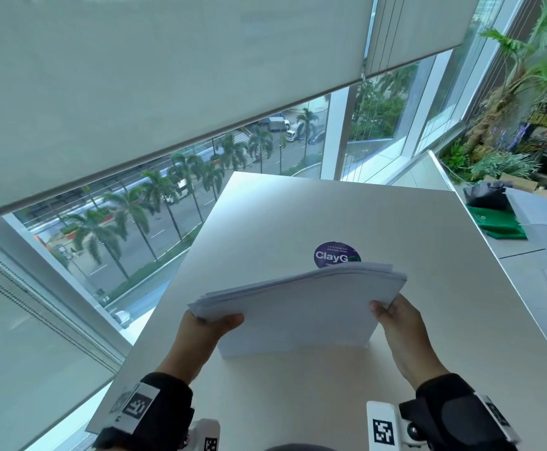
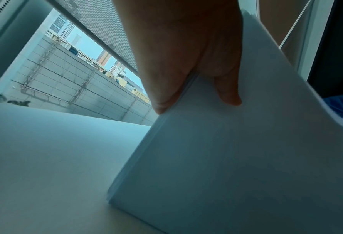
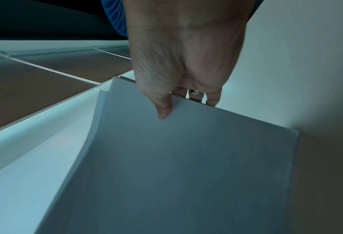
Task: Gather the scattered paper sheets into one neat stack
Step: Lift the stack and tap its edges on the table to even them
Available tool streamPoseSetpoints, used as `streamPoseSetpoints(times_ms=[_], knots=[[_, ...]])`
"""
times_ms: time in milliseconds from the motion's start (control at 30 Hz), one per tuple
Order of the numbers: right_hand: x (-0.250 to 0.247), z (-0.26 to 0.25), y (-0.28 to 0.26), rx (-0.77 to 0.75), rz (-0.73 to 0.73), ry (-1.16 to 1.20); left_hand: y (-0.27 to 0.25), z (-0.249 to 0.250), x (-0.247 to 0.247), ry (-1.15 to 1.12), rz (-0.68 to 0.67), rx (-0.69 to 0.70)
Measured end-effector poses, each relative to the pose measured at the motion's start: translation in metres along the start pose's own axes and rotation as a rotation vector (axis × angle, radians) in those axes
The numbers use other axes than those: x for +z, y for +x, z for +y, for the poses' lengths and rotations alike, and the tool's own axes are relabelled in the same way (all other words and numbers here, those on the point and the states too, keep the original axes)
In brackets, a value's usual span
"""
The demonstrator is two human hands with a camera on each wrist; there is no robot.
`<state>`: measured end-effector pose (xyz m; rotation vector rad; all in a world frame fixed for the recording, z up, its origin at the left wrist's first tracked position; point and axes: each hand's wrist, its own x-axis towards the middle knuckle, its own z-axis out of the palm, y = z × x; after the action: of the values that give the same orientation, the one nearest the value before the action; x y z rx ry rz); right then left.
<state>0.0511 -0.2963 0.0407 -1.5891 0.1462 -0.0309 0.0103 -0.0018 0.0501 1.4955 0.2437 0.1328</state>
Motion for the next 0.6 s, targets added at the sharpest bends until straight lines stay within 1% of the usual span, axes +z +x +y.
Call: streamPoseSetpoints(times_ms=[133, 233, 333, 467, 500, 533, 600], knots=[[0.0, -0.01, -0.002, -0.043, 0.046, -0.016, -0.002, 0.003, 0.005, -0.005, 0.063, 0.018], [-0.003, -0.014, -0.001, -0.09, 0.028, 0.002, -0.003, 0.003, 0.005, -0.008, 0.086, 0.034], [-0.004, -0.015, -0.002, -0.102, 0.037, -0.032, -0.001, 0.001, 0.002, 0.011, 0.069, 0.018], [-0.005, -0.026, -0.003, -0.144, 0.078, -0.161, 0.001, 0.003, 0.0, 0.012, 0.04, 0.01], [-0.005, -0.029, -0.003, -0.178, 0.1, -0.214, 0.001, 0.003, -0.001, 0.007, 0.029, 0.011], [-0.004, -0.033, -0.003, -0.258, 0.141, -0.297, 0.002, 0.003, -0.002, 0.001, 0.02, 0.008], [-0.003, -0.043, -0.005, -0.536, 0.248, -0.53, 0.002, 0.003, -0.002, -0.012, 0.006, -0.003]])
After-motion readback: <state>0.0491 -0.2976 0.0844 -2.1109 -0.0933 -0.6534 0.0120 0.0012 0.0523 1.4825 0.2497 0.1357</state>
